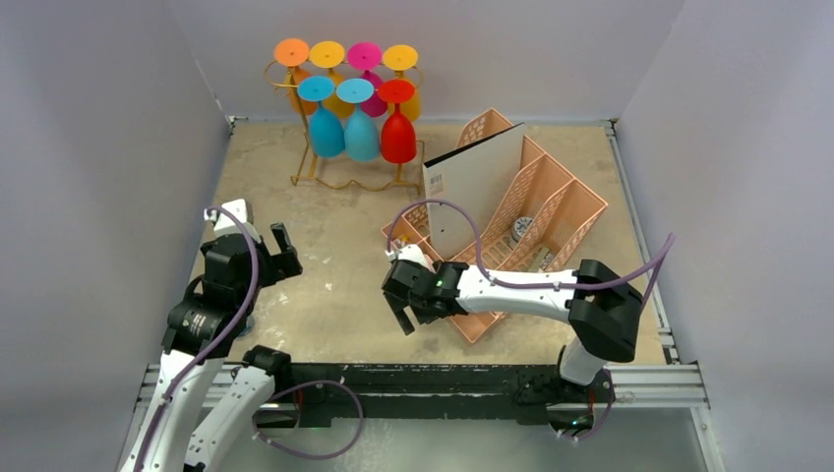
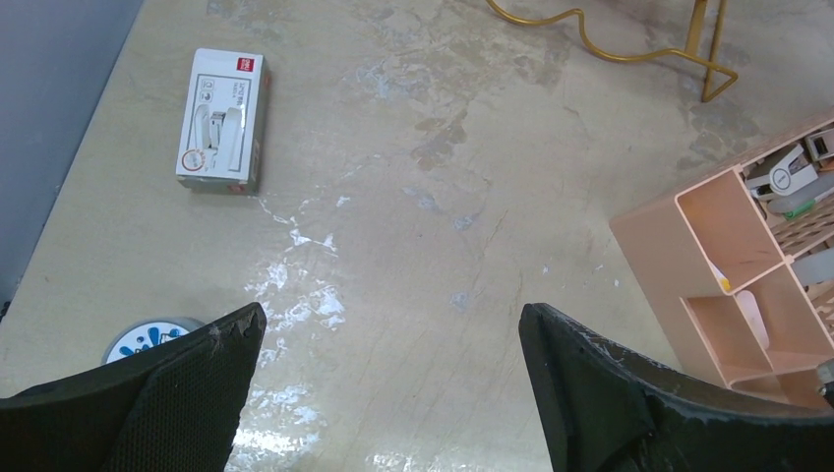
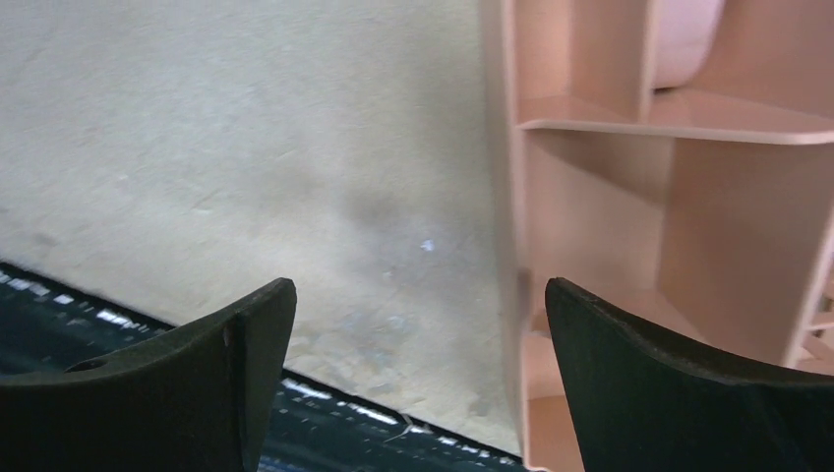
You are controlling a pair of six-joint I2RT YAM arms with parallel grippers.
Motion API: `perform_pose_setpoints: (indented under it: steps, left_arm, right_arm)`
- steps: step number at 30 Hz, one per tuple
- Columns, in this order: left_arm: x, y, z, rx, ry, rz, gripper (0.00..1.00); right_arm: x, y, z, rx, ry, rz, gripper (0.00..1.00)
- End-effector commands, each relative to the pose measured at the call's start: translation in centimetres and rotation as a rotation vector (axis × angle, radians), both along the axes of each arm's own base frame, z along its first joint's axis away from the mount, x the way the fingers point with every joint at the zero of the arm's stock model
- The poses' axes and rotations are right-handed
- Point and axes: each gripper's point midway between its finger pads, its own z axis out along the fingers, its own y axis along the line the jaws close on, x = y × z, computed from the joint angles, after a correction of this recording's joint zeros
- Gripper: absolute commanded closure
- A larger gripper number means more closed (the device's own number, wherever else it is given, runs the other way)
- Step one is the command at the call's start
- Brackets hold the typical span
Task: Take the wine glass off the wine glass rack
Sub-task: Move the distractor to the center of the board.
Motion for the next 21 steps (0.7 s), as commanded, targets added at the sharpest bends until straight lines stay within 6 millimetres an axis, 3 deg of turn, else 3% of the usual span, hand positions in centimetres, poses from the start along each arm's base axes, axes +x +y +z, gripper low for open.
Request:
perform_pose_setpoints:
  steps: [1,5,13,19,21]
  left_arm:
    - [0.2,-0.3,-0.6,-0.007,0.024,-0.008,0.0]
    - [0.3,-0.5,-0.9,-0.006,0.035,-0.014,0.0]
    - [0.4,-0.7,-1.2,-0.008,0.051,-0.024,0.0]
    - [0.5,-0.9,-1.4,-0.009,0.059,-0.035,0.0]
    - [0.5,-0.9,-1.4,-0.009,0.062,-0.036,0.0]
  right_arm:
    - [2.5,-5.4,-0.8,-0.18,-0.075,-0.084,0.01]
    - [4.1,-8.0,-2.1,-0.142,-0.009,-0.135,0.01]
    - [7.5,-11.8,-2.1,-0.125,0.004,-0.142,0.01]
    - [10.4,-13.6,-1.4,-0.105,0.036,-0.177,0.01]
    - [10.6,-13.2,-0.7,-0.053,0.065,-0.183,0.01]
